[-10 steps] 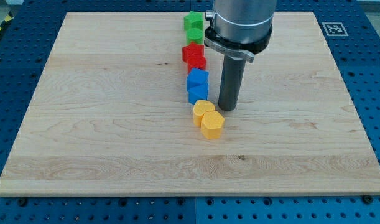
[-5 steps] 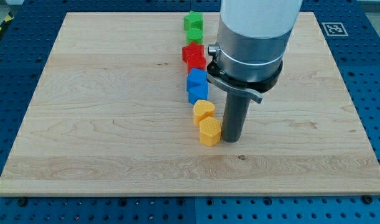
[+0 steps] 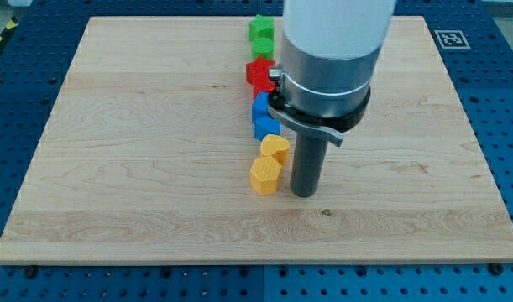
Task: Adjust the yellow and blue blocks in a vertical line
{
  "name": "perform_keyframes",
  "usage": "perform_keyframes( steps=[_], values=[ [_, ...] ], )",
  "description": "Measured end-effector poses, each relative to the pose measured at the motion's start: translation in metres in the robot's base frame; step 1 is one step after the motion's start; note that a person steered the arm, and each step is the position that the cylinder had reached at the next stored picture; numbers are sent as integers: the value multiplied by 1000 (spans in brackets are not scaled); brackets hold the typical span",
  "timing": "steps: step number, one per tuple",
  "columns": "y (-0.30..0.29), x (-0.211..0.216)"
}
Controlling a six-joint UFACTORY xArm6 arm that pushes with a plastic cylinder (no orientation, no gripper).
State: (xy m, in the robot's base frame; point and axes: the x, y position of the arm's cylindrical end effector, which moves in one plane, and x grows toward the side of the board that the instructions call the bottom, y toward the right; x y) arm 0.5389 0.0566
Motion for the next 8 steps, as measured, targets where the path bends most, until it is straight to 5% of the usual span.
perform_keyframes(
  steps=[2,8],
  values=[
    [1,-44],
    [9,-48]
  ],
)
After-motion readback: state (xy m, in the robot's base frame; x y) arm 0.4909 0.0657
